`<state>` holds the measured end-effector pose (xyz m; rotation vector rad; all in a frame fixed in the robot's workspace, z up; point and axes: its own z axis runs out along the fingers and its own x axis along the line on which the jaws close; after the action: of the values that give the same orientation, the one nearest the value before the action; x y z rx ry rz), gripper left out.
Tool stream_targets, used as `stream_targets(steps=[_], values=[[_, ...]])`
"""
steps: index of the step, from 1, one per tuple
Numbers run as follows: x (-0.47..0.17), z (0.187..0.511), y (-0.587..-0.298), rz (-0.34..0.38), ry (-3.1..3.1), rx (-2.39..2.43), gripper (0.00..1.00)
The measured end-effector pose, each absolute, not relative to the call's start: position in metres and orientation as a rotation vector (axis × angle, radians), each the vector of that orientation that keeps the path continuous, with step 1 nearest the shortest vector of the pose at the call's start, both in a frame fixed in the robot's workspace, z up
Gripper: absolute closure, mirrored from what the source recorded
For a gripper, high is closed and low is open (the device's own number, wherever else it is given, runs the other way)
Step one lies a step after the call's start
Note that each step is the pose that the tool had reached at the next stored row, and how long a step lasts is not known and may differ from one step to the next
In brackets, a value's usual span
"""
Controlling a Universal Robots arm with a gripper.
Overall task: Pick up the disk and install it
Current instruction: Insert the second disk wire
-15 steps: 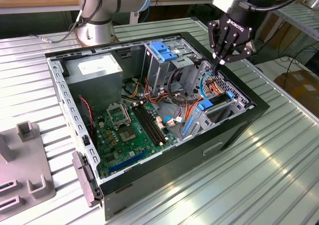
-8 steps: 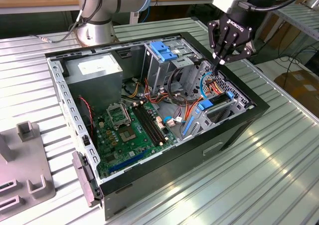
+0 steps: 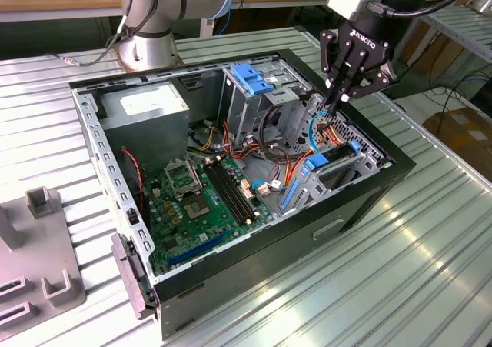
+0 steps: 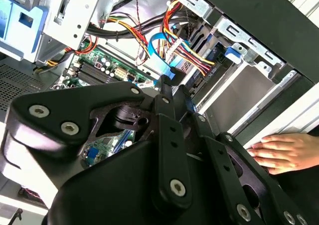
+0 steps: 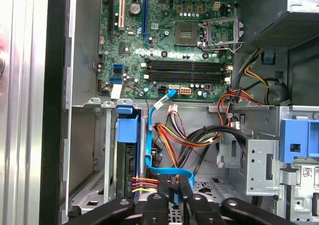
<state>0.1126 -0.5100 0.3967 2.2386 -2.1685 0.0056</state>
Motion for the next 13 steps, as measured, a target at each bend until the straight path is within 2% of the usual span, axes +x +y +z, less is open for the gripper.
stream_targets(steps=[6, 7, 8, 13], values=[[0.1126, 0.3967, -0.5099, 0.006, -2.168, 2.239, 0.76], [0.1126, 0.3966, -0.5099, 0.006, -2.168, 2.239, 0.75], [0.1126, 0.3967, -0.5099, 0.006, -2.168, 2.239, 0.69], [0.1127, 0.3967, -0.5044, 0.032, -2.156, 2.226, 0.69]])
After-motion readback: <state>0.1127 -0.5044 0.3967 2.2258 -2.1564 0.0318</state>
